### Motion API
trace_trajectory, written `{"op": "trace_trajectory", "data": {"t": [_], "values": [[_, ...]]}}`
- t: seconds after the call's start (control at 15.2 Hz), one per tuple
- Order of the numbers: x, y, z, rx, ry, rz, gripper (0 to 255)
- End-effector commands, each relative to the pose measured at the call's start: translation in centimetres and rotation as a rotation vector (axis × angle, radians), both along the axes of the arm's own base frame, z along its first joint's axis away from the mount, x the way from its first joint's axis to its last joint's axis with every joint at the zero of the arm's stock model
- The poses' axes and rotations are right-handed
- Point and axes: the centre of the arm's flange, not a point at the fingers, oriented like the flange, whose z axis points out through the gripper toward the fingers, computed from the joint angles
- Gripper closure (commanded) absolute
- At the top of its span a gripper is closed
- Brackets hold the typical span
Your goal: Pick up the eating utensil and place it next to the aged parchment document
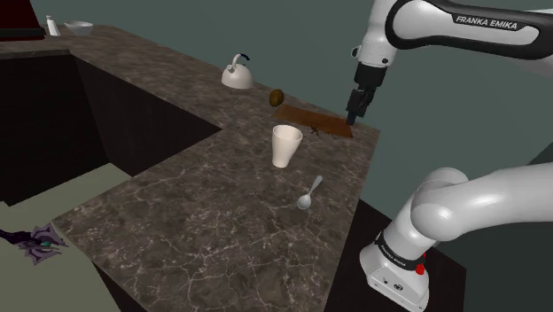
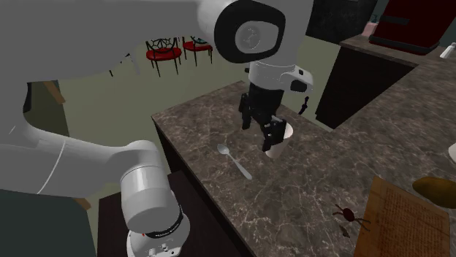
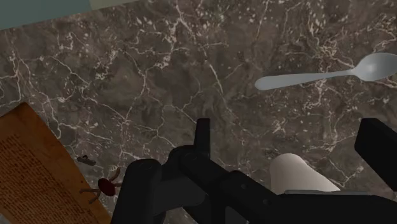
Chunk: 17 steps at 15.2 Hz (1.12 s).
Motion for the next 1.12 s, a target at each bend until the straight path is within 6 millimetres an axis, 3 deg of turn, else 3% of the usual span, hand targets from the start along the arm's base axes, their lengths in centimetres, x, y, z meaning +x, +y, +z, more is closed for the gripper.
{"op": "trace_trajectory", "data": {"t": [0.0,1.06], "values": [[0.0,0.0,0.0,0.000,0.000,0.000,0],[-3.6,15.1,-14.7,0.006,-0.202,0.095,0]]}}
